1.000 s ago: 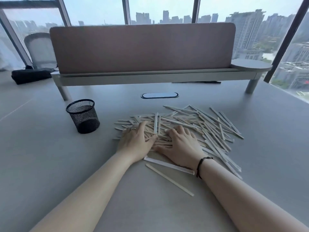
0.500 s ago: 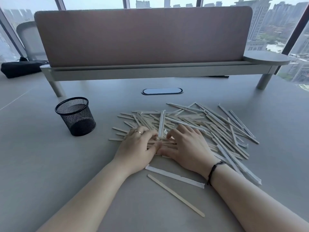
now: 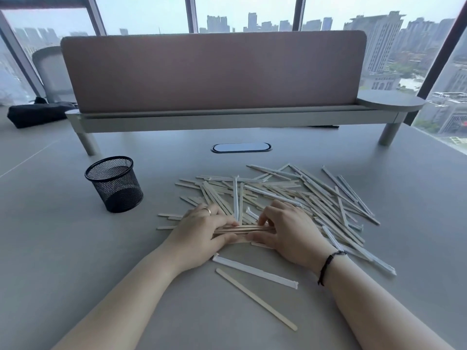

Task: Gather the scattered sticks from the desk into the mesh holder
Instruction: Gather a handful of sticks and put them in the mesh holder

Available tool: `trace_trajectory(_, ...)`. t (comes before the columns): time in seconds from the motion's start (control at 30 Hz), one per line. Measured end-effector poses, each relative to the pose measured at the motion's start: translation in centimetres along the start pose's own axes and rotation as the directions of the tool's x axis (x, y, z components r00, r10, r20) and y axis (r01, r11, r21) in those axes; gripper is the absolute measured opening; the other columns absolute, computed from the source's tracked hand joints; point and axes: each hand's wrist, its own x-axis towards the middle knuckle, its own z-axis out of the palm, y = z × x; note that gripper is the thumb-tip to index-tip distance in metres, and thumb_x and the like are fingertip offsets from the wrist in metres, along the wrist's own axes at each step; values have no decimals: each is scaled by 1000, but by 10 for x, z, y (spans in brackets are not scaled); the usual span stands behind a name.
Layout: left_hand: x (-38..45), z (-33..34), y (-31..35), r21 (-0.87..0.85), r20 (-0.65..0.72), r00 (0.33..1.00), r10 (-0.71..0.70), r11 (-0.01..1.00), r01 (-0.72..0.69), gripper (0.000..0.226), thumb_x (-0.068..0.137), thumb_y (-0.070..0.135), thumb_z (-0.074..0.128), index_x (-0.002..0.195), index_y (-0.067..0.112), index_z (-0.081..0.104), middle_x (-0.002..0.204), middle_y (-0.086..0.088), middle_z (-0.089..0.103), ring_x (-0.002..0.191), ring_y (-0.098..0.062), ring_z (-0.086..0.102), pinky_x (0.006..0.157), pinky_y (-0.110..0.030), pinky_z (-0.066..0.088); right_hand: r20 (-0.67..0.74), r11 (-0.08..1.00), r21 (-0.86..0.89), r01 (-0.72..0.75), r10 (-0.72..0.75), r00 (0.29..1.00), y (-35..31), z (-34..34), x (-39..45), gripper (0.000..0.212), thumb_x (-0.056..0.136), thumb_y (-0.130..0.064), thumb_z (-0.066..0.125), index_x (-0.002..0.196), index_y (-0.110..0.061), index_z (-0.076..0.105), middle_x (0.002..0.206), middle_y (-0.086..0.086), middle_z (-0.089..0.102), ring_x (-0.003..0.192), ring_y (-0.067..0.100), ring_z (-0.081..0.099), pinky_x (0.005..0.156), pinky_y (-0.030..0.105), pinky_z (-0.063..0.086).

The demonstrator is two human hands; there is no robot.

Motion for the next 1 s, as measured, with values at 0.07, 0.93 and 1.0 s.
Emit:
trace_trajectory(0.07,0,2,2,23,-9,1000,30,999,-30,39,87,51,60,122,36,69,99,13,62,100,-10,50,91,-37,47,2,1000,-15,23,-23,1000,0,0,0,48,78,-74,57,94,-29,62,98,-11,54,94,16,54,77,33,39)
trace_trajectory(0.93,0,-25,26,-71,-505,862,32,994,-79,30,95,45,49,74,24,46,50,8,43,41,-10,43,41,-24,30,-404,883,466,48,164,900,-7,-21,-4,57,82,-76,46,104,-29,69,92,-15,68,83,7,63,72,26,48)
trace_trajectory(1.0,5,-42,28,-429,-619,755,-218,899,-92,48,94,50,53,59,20,40,43,3,36,40,-15,35,43,-28,30,-417,946,309,-98,228,880,7,-28,-3,71,82,-83,34,118,-30,65,114,-10,66,106,15,62,88,33,47)
